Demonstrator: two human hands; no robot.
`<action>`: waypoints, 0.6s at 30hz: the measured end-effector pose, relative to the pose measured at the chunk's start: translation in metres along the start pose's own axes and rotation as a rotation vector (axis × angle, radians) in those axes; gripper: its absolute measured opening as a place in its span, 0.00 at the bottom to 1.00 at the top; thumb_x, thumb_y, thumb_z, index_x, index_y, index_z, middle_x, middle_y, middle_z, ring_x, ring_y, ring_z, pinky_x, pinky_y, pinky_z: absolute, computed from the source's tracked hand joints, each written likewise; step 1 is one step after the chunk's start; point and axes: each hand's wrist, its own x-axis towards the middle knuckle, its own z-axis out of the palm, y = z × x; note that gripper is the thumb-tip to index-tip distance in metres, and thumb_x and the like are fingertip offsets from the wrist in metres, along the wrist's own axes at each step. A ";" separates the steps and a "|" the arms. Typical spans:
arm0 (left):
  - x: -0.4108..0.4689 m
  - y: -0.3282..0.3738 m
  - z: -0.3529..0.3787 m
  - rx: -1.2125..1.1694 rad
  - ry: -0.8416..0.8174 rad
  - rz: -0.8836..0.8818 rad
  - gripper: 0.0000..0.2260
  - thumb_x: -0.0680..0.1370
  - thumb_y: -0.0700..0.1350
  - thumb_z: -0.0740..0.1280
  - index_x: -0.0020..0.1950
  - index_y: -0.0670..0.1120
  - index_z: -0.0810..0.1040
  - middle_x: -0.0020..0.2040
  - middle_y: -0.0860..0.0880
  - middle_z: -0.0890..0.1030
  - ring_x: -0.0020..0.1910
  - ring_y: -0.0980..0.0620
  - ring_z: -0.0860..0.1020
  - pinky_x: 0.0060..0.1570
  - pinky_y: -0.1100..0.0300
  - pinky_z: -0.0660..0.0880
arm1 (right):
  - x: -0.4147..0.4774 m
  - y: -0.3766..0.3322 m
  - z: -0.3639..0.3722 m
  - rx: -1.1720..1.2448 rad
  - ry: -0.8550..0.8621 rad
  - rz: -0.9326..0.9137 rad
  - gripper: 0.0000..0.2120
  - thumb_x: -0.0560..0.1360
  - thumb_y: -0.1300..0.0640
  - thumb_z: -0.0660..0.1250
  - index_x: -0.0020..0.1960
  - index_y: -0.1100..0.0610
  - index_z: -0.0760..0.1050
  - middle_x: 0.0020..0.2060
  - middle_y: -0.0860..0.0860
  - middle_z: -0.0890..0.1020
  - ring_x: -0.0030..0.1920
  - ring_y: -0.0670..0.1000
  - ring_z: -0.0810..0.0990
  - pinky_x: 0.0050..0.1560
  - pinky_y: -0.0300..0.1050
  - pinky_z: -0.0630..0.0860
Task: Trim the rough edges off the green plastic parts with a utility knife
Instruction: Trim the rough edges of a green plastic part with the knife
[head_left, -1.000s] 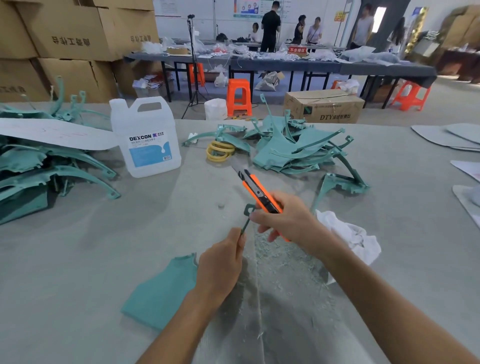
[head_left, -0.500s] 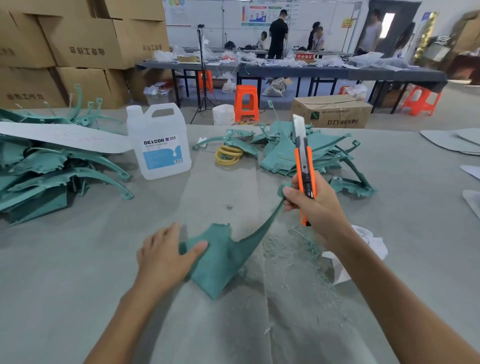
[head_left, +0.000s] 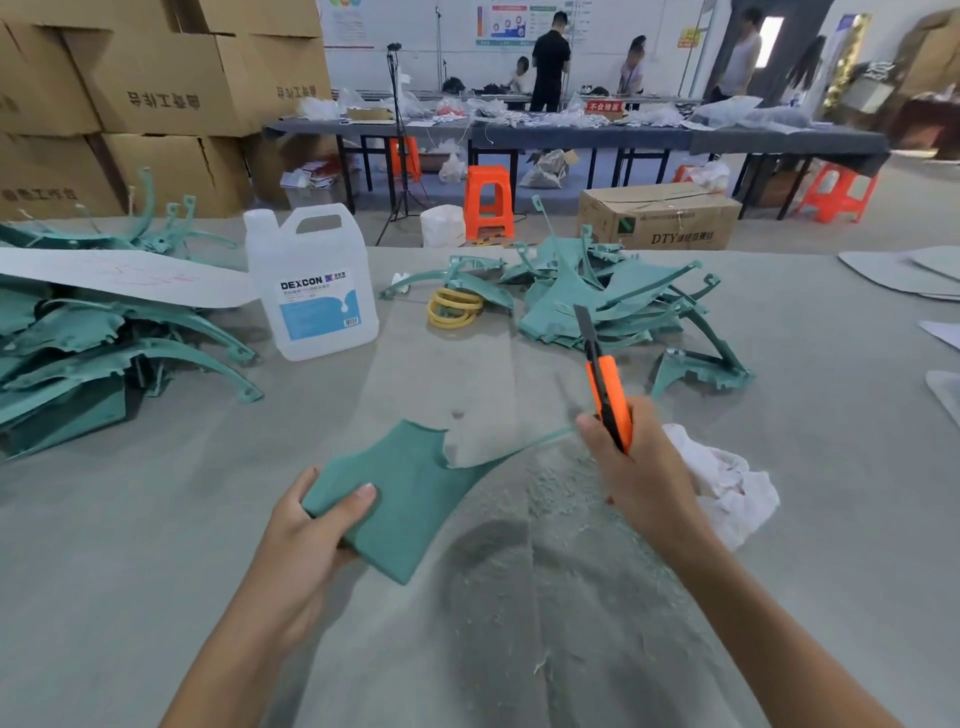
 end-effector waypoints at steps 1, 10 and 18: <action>-0.004 0.000 -0.001 0.013 0.012 0.019 0.09 0.78 0.35 0.68 0.58 0.39 0.76 0.52 0.38 0.84 0.47 0.46 0.83 0.50 0.45 0.80 | -0.006 0.005 0.002 -0.062 0.043 -0.026 0.13 0.79 0.37 0.62 0.44 0.44 0.66 0.37 0.48 0.74 0.33 0.48 0.75 0.29 0.48 0.74; -0.013 -0.020 0.012 -0.009 0.104 0.014 0.17 0.79 0.34 0.67 0.60 0.54 0.81 0.49 0.49 0.87 0.42 0.53 0.84 0.43 0.52 0.79 | -0.057 -0.005 0.032 -0.486 -0.397 -0.182 0.15 0.81 0.36 0.56 0.62 0.43 0.68 0.41 0.49 0.82 0.43 0.57 0.81 0.42 0.51 0.75; -0.017 -0.027 0.010 0.023 0.098 0.051 0.18 0.79 0.33 0.67 0.59 0.54 0.82 0.48 0.48 0.87 0.42 0.52 0.85 0.34 0.58 0.79 | -0.035 0.004 0.030 -0.623 -0.379 -0.166 0.19 0.82 0.36 0.55 0.71 0.38 0.67 0.52 0.50 0.85 0.52 0.60 0.83 0.49 0.52 0.77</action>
